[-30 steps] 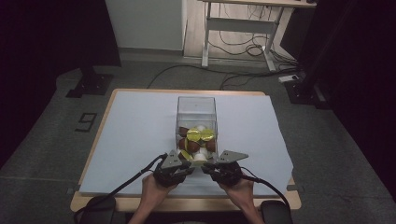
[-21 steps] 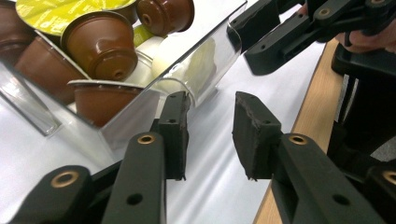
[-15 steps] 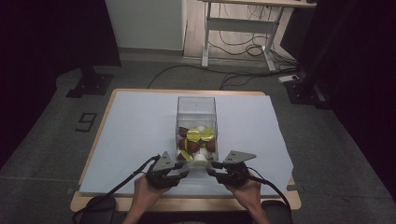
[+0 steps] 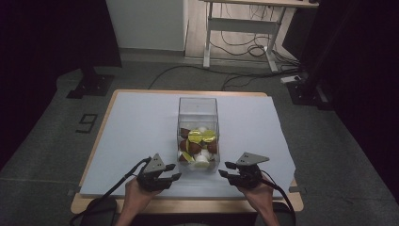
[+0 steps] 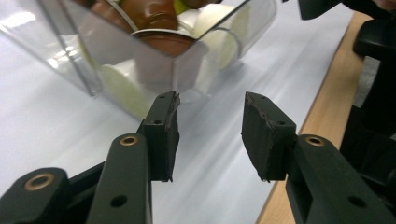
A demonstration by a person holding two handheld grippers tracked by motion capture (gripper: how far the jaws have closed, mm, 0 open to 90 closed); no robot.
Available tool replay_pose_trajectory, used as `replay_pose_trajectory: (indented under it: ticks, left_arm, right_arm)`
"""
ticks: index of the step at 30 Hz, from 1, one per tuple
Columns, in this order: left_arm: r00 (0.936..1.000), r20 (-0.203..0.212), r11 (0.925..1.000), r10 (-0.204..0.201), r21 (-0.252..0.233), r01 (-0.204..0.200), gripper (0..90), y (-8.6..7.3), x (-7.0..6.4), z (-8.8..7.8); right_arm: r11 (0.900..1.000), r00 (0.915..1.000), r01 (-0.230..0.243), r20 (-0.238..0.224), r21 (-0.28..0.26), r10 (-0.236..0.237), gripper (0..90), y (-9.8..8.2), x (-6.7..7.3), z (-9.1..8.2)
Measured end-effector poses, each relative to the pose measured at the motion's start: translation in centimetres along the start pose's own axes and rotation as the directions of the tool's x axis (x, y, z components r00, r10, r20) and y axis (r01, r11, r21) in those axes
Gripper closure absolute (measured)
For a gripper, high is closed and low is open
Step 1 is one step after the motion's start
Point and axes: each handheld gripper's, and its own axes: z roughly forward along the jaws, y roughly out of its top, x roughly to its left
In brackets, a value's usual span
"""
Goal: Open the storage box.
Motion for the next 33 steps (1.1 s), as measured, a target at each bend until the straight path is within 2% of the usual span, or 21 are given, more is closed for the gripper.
replay_pose_trajectory:
  ticks: [3, 8, 9, 11, 13, 14, 16, 17, 20, 27, 28, 29, 31, 32, 33]
  left_arm:
    - [0.9999, -0.013, 1.0, -0.006, 0.002, 0.006, 54.4, -0.2, 0.5, -0.4]
    - [0.9985, -0.049, 0.9997, -0.024, 0.008, 0.024, 51.5, -0.9, 1.6, -1.0]
    - [0.9981, -0.053, 0.9995, -0.032, 0.007, 0.032, 49.6, -1.0, 1.9, -1.1]
    - [0.9974, -0.057, 0.999, -0.044, 0.009, 0.044, 47.4, -1.3, 2.4, -1.3]
    - [0.9946, -0.081, 0.9978, -0.064, 0.011, 0.065, 44.3, -1.7, 3.3, -1.4]
    - [0.9946, -0.081, 0.9978, -0.064, 0.011, 0.065, 42.6, -1.7, 3.3, -1.4]
    - [0.9909, -0.109, 0.9961, -0.079, 0.029, 0.083, 39.9, -2.1, 4.4, -1.5]
    - [0.9909, -0.109, 0.9961, -0.079, 0.029, 0.083, 38.5, -2.1, 4.4, -1.5]
    - [0.9844, -0.135, 0.9919, -0.112, 0.043, 0.119, 35.2, -2.7, 5.8, -1.5]
    - [0.9719, -0.197, 0.9871, -0.128, 0.069, 0.144, 28.5, -3.6, 7.5, -1.3]
    - [0.9661, -0.224, 0.9842, -0.129, 0.09, 0.152, 26.8, -4.0, 8.0, -1.2]
    - [0.9661, -0.224, 0.9842, -0.129, 0.09, 0.152, 26.1, -4.0, 8.0, -1.2]
    - [0.9609, -0.238, 0.9796, -0.141, 0.108, 0.17, 25.3, -4.5, 8.6, -0.9]
    - [0.9581, -0.246, 0.9771, -0.147, 0.115, 0.179, 24.6, -4.8, 8.8, -0.8]
    - [0.9525, -0.268, 0.9733, -0.146, 0.134, 0.187, 23.0, -5.3, 9.1, -0.6]
  right_arm:
    - [1.0, 0.9998, 0.002, 0.019, 0.002, -0.002, 54.5, -0.1, -0.3, -0.1]
    - [1.0, 0.997, 0.002, 0.077, 0.018, -0.003, 49.8, -0.5, -1.5, -0.4]
    - [1.0, 0.9946, 0.0, 0.103, 0.028, -0.003, 48.2, -0.7, -2.0, -0.5]
    - [0.999, 0.9923, -0.006, 0.124, 0.036, 0.001, 46.8, -0.9, -2.5, -0.5]
    - [0.999, 0.989, -0.014, 0.148, 0.044, 0.007, 45.6, -1.1, -3.1, -0.5]
    - [0.999, 0.989, -0.014, 0.148, 0.044, 0.007, 45.6, -1.1, -3.1, -0.5]
    - [0.998, 0.9826, -0.026, 0.185, 0.059, 0.014, 43.9, -1.5, -4.1, -0.4]
    - [0.998, 0.9826, -0.026, 0.185, 0.059, 0.014, 43.9, -1.5, -4.1, -0.4]
    - [0.996, 0.9765, -0.051, 0.213, 0.074, 0.034, 42.4, -2.0, -5.1, -0.4]
    - [0.989, 0.9683, -0.1, 0.24, 0.111, 0.071, 39.7, -3.1, -6.8, 0.0]
    - [0.986, 0.9671, -0.111, 0.242, 0.128, 0.077, 38.8, -3.5, -7.3, 0.2]
    - [0.986, 0.9671, -0.111, 0.242, 0.128, 0.077, 38.8, -3.5, -7.3, 0.2]
    - [0.982, 0.965, -0.12, 0.249, 0.144, 0.081, 38.4, -4.0, -7.7, 0.5]
    - [0.981, 0.964, -0.122, 0.253, 0.152, 0.081, 38.4, -4.2, -7.9, 0.6]
    - [0.978, 0.9624, -0.125, 0.26, 0.165, 0.079, 38.1, -4.6, -8.3, 0.9]
